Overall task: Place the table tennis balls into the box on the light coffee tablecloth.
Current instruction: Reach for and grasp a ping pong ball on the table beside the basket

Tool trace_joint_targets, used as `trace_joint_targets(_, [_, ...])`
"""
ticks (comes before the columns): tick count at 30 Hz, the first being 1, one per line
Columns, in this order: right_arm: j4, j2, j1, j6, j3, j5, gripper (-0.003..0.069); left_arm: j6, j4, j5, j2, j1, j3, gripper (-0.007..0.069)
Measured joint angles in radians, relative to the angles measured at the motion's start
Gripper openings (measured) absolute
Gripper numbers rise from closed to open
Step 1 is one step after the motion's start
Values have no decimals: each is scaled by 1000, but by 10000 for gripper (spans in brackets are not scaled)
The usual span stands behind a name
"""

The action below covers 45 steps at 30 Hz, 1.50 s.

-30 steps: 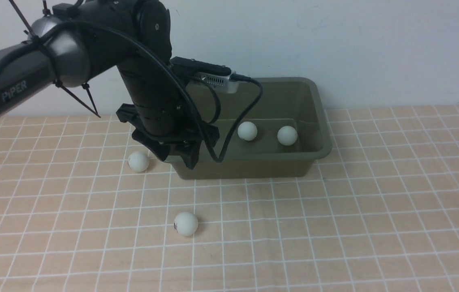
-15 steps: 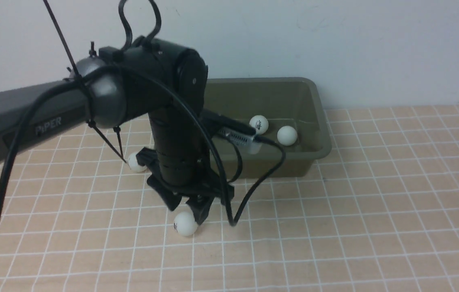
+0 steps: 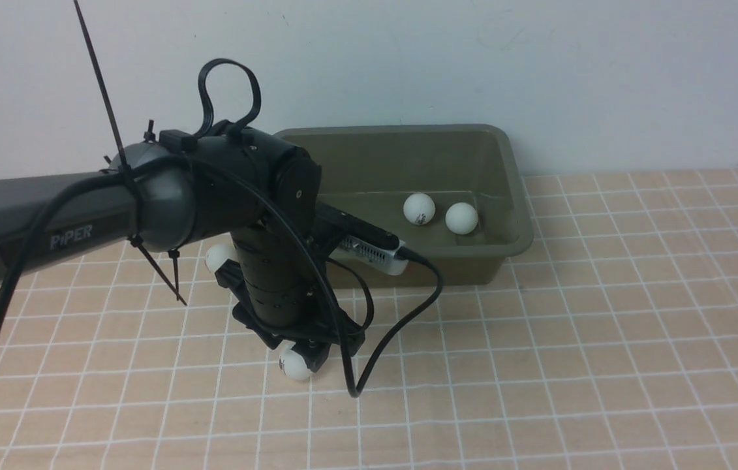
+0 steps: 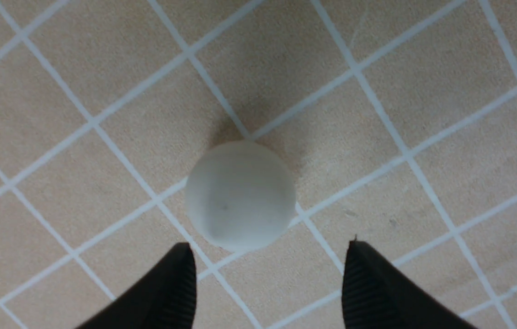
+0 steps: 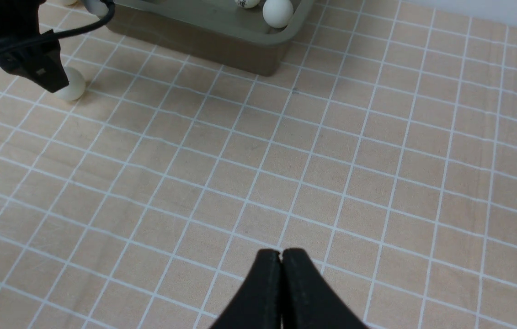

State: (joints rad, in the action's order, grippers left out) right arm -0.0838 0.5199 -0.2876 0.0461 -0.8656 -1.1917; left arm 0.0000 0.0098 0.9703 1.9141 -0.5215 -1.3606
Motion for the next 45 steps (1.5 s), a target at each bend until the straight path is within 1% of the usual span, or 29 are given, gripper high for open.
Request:
trace_joint_targets(4, [0, 0, 0, 0, 0, 0, -15, 0, 21, -3, 0, 0, 0, 363])
trace_joint_targets(9, [0, 0, 0, 0, 0, 0, -15, 8, 38, -3, 0, 0, 0, 440])
trace_joint_targets(11, [-1, 0, 0, 0, 0, 0, -15, 15, 38, -3, 0, 0, 0, 491])
trace_joint_targets(16, [-16, 0, 0, 0, 0, -2, -15, 21, 38, -10, 0, 0, 0, 544])
trace_joint_targets(34, [-22, 0, 0, -7, 0, -22, -15, 22, 37, -64, 3, 0, 0, 551])
trace_joint_targets(45, [-27, 0, 0, -9, 0, -26, -15, 25, 40, -69, 66, 0, 0, 551])
